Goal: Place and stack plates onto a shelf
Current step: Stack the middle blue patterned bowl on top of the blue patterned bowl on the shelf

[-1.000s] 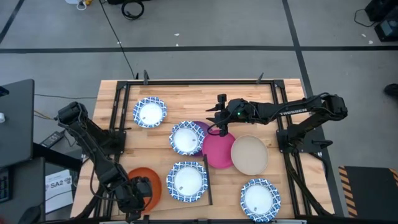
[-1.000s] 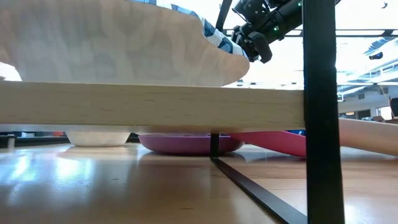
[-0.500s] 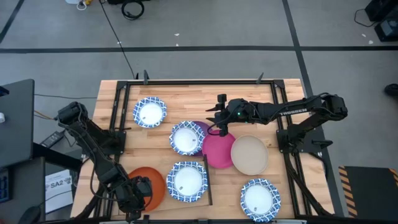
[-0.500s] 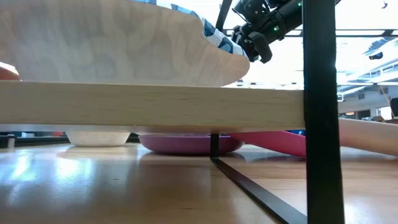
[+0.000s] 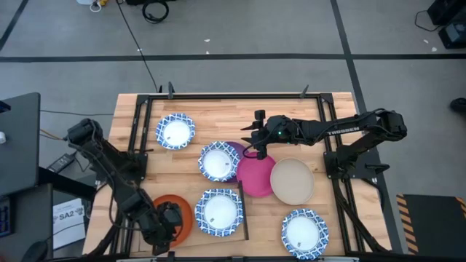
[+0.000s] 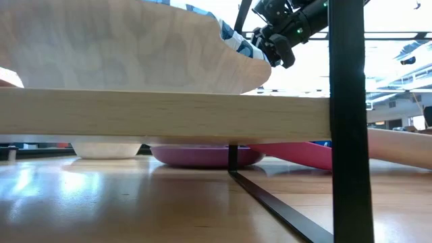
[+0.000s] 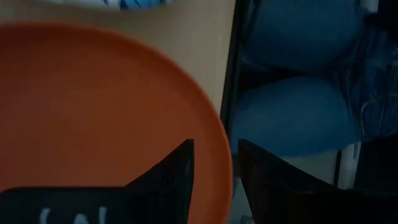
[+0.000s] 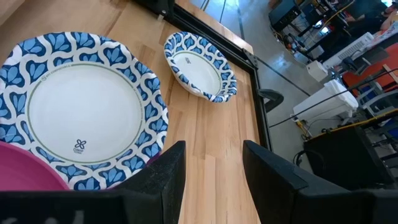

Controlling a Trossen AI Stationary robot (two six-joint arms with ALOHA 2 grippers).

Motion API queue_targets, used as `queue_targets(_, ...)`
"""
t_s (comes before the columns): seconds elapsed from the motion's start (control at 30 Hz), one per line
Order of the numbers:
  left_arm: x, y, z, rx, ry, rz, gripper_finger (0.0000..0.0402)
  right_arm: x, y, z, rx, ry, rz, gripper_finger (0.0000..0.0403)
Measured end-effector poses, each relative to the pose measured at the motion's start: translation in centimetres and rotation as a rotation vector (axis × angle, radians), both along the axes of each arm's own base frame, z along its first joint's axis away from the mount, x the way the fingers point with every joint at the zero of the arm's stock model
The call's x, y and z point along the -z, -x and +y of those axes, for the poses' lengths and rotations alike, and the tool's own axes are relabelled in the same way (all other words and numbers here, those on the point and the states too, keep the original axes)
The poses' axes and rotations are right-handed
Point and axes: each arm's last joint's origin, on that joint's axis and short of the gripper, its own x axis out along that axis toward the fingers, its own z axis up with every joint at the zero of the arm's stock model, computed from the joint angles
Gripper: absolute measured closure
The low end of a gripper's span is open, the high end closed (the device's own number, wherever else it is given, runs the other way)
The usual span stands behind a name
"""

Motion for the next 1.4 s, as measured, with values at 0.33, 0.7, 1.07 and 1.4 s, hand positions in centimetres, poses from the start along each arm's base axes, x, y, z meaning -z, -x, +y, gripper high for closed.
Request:
queue_targets(0.33, -1.9, -2.0, 3.2, -0.008, -0.020, -0.110, 0.0271, 0.0, 0.0, 0.0, 0.000, 0.000, -0.001, 0.0238)
queue_targets(0.7, -4.3, -4.1, 8.4, -0.175, 0.002, -0.198, 0.0271, 0.0, 0.0, 0.0, 0.000, 0.000, 0.000, 0.0238)
queue_targets(1.07, -4.5, -6.3, 14.4, -0.433, 0.024, -0.154, 0.0271, 0.0, 0.0, 0.0, 0.000, 0.000, 0.000, 0.0238)
queue_targets(1.4, -4.4, -7.4, 19.4, -0.514, -0.048, -0.171, 0.0271, 0.0, 0.0, 0.0, 0.000, 0.000, 0.000, 0.0238)
